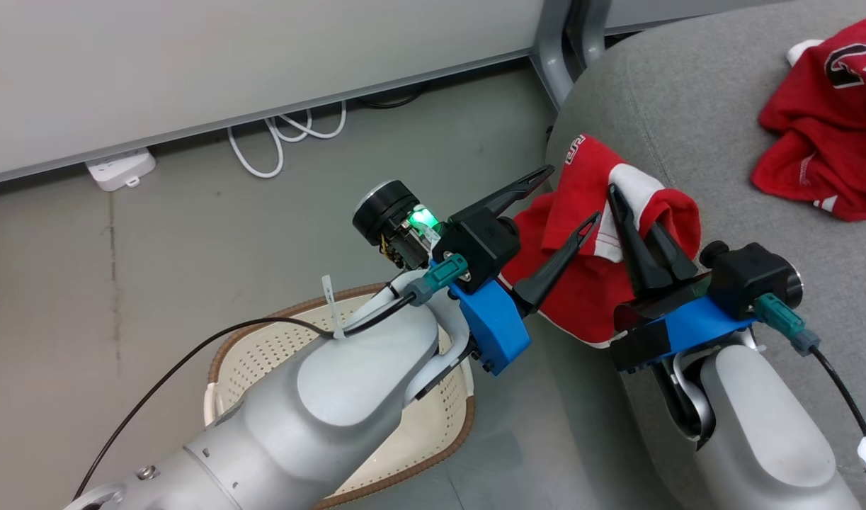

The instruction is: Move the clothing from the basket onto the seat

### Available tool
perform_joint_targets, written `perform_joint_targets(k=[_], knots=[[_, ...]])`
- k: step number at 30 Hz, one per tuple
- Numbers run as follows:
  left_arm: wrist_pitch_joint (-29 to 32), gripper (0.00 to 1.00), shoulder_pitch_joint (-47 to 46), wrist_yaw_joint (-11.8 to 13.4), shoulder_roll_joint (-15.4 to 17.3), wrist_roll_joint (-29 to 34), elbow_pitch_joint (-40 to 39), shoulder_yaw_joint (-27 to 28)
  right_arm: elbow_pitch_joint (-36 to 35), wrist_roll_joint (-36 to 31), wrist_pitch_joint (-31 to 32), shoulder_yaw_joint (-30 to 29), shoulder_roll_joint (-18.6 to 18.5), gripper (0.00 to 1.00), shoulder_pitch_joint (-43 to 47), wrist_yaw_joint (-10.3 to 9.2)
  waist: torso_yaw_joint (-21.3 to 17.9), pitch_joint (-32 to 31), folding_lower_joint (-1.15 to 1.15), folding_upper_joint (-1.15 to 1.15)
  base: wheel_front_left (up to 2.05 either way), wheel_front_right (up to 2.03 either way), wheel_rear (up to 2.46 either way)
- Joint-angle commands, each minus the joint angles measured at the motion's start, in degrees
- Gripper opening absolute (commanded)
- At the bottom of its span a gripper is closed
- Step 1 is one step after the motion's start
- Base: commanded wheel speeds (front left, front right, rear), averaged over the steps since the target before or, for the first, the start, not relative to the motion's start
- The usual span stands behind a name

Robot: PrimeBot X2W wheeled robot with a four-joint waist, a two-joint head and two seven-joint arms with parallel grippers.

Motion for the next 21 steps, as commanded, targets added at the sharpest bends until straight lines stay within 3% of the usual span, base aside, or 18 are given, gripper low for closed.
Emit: perform_joint_targets(k=[1, 21], knots=[[0.05, 1.00, -0.97, -0.12, 0.16, 0.21, -0.21, -0.31, -0.65, -0.53, -0.01, -0.91, 0.38, 0.00, -0.11, -0.02, -1.77, 1.40, 0.00, 0.00, 0.00, 0.00, 0.00], [0.79, 1.00, -1.72, 0.23, 0.29, 0.72, 0.23, -3.14, -3.20, -0.46, 0.00, -9.70, 1.67, 0.00, 3.29, -0.02, -8.87, 6.47, 0.00, 0.00, 0.00, 0.00, 0.00]])
